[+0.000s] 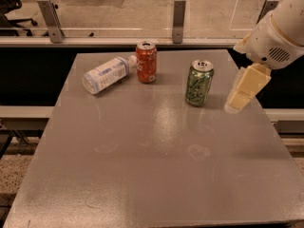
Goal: Move green can near blue plastic bottle
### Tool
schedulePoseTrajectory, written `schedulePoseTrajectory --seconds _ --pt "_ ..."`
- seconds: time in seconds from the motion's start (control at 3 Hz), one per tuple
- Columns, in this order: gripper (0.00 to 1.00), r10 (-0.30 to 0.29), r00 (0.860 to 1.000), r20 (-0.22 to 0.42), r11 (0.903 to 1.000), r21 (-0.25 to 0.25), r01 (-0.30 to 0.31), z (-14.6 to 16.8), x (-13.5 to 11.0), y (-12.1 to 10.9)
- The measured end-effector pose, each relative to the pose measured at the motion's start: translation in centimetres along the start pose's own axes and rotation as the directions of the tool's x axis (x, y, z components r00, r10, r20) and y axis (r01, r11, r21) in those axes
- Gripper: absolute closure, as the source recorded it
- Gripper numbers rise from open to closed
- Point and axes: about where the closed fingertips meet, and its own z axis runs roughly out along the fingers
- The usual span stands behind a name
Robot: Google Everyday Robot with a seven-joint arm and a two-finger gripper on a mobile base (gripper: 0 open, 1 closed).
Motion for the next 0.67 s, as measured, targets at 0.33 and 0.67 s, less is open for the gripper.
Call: schedulePoseTrajectory --seconds 0.33,0.67 --pt "0.00 0.021 0.999 0.045 0.9998 -0.007 -0.021 1.8 -0.8 -1.5" --pt "0.00 0.034 0.996 0.081 0.9994 -0.007 -0.033 3.4 -1.8 -2.7"
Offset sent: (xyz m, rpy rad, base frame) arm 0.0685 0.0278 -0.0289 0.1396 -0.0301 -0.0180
